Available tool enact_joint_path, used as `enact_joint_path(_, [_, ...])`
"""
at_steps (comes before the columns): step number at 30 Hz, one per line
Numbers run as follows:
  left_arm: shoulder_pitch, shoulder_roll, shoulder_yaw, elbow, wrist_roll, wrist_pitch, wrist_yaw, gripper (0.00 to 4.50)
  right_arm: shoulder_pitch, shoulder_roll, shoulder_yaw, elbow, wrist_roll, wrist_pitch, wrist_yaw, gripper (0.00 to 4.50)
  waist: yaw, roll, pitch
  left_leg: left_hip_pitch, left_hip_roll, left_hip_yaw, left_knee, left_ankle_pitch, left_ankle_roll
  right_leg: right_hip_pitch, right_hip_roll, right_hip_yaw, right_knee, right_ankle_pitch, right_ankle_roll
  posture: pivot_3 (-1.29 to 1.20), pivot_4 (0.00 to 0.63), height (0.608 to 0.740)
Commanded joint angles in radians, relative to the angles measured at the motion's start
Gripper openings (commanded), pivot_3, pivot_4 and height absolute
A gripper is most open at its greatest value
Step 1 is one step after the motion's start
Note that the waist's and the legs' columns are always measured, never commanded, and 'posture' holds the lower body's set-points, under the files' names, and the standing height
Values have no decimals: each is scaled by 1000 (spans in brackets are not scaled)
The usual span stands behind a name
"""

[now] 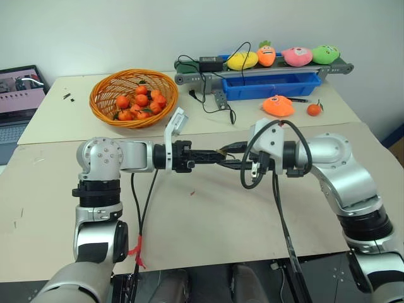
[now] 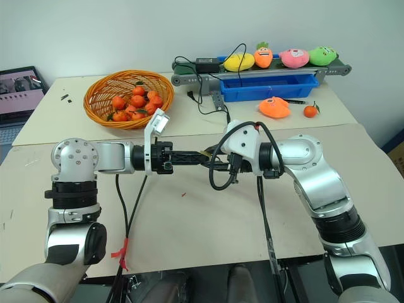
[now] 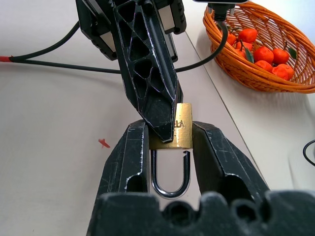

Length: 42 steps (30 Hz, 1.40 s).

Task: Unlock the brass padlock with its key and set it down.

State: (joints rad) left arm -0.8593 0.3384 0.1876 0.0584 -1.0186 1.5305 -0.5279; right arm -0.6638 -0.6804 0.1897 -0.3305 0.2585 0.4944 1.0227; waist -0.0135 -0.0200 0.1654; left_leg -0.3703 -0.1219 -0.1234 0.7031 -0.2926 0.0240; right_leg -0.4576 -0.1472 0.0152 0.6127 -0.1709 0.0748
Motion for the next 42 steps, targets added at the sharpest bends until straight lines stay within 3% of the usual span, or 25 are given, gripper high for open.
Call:
enact_joint_path(1, [-5, 3, -4, -15, 1, -6, -13, 17, -20, -3, -25, -36, 19, 3, -4, 900, 0, 0, 0, 0, 0, 0, 0, 0, 0, 0, 0, 0, 0, 0, 0, 0, 150, 740])
enact_joint_path(3, [-5, 4, -2, -12, 1, -5, -14, 17, -20, -3, -25, -36, 22, 7, -2, 900, 0, 0, 0, 0, 0, 0, 0, 0, 0, 0, 0, 0, 0, 0, 0, 0, 150, 740])
enact_joint_path(5, [-6, 6, -1, -11, 1, -5, -16, 17, -20, -2, -26, -35, 26, 11, -1, 1894, 0, 0, 0, 0, 0, 0, 0, 0, 0, 0, 0, 0, 0, 0, 0, 0, 150, 740])
enact_joint_path(8, [-8, 5, -1, -10, 3, -7, -14, 17, -20, -1, -28, -34, 31, 17, -1, 2660, 0, 0, 0, 0, 0, 0, 0, 0, 0, 0, 0, 0, 0, 0, 0, 0, 150, 740])
enact_joint_path(11, [-8, 6, -1, -10, 4, -9, -13, 17, -18, -6, -26, -35, 26, 15, -3, 3765, 0, 0, 0, 0, 0, 0, 0, 0, 0, 0, 0, 0, 0, 0, 0, 0, 150, 740])
enact_joint_path(21, [-23, 35, 76, 2, -12, 18, 12, 17, 125, -142, -97, 22, 2, -16, 11, 3765, 3, 0, 0, 0, 0, 0, 0, 0, 0, 0, 0, 0, 0, 0, 0, 0, 150, 740])
enact_joint_path(28, [-55, 22, 169, 16, -96, 84, 86, 17, 160, -123, -166, 76, 17, -13, -53, 3765, 0, 0, 0, 0, 0, 1, 0, 0, 0, 0, 0, 0, 0, 0, 0, 0, 150, 740])
enact_joint_path(31, [-57, 14, 169, 18, -114, 84, 117, 17, 137, -91, -160, 53, 36, 21, -72, 3068, 1, 0, 0, 0, 0, 1, 0, 0, 0, 0, 0, 1, 0, 0, 0, 0, 150, 740])
enact_joint_path(39, [-39, -16, 148, 5, -120, 84, 135, 17, 80, -46, -135, -6, 62, 99, -100, 288, 2, 0, 0, 0, 0, 1, 0, 0, 0, 0, 0, 1, 0, 0, 0, 0, 150, 740])
enact_joint_path(40, [-35, -19, 138, 1, -118, 84, 131, 17, 76, -41, -133, -14, 67, 108, -103, 77, 2, 0, 0, 0, 0, 1, 0, 0, 0, 0, 0, 1, 0, 0, 0, 0, 150, 740])
enact_joint_path(42, [-33, -28, 131, -2, -113, 84, 130, 17, 68, -33, -132, -28, 73, 122, -105, 77, 2, 0, 0, 0, 0, 1, 0, 0, 0, 0, 0, 1, 0, 0, 0, 0, 150, 740])
